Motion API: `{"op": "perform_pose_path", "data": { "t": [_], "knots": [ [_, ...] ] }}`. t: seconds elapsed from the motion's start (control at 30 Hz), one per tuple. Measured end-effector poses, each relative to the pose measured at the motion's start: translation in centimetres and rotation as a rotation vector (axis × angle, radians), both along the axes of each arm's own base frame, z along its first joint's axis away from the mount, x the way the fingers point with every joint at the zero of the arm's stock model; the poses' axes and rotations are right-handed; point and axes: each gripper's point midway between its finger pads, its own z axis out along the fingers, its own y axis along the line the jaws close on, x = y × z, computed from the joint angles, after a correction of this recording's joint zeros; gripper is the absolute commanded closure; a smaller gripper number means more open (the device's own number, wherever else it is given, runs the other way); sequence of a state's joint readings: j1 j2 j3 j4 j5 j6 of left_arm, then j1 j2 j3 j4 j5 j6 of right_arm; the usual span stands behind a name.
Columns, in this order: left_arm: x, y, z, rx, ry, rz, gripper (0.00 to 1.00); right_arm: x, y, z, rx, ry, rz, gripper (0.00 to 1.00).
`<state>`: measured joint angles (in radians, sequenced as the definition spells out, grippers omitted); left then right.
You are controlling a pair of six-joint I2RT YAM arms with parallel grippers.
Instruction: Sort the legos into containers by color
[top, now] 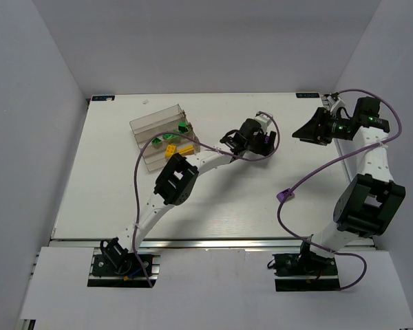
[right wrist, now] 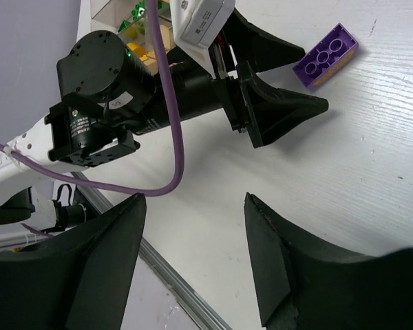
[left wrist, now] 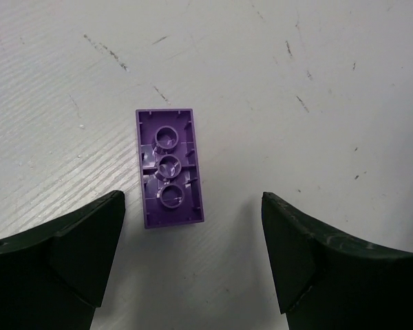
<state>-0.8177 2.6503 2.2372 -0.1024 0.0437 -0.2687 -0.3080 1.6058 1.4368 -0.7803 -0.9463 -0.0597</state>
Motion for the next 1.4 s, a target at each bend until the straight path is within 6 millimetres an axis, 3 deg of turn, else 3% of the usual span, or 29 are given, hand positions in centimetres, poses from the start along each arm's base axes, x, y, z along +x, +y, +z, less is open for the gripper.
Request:
{"op": "perform_pose_path", "data": {
  "t": [0.17,0.3,0.53,0.87,1.07,1.3,1.4],
  "knots": [
    [0.3,-0.2,0.5,0.032,-0.065,0.034,0.16,-0.2,-0.2,-0.2,0.008,0.003,-0.005,0.35],
    [1.2,0.5,0.4,0.079,-0.115,0.090,0.34,0.0,-0.3,-0.1,0.007,-0.010,-0.005,0.36],
    [2.3,1.3,-1.1,0.132,-0.158,0.148,0.57,-0.3,-0.1,-0.3,0.016,-0.013,0.003,0.38],
    [2.1,1.7,-1.1,0.127,-0.168,0.167,0.93,-1.1,0.0,-1.4,-0.012,-0.022,0.026,0.40],
    [1.0,4.1,-0.3,0.143,-0.147,0.176,1.00,-1.6,-0.1,-2.2,-0.037,-0.022,0.032,0.41],
    [-0.1,7.9,9.2,0.061,-0.212,0.214,1.00,-1.6,-0.2,-2.6,-0.058,-0.035,0.044,0.43],
    [-0.1,11.0,13.5,0.006,-0.220,0.268,1.00,-1.8,-0.1,-2.9,-0.071,-0.041,0.058,0.44]
  ]
}}
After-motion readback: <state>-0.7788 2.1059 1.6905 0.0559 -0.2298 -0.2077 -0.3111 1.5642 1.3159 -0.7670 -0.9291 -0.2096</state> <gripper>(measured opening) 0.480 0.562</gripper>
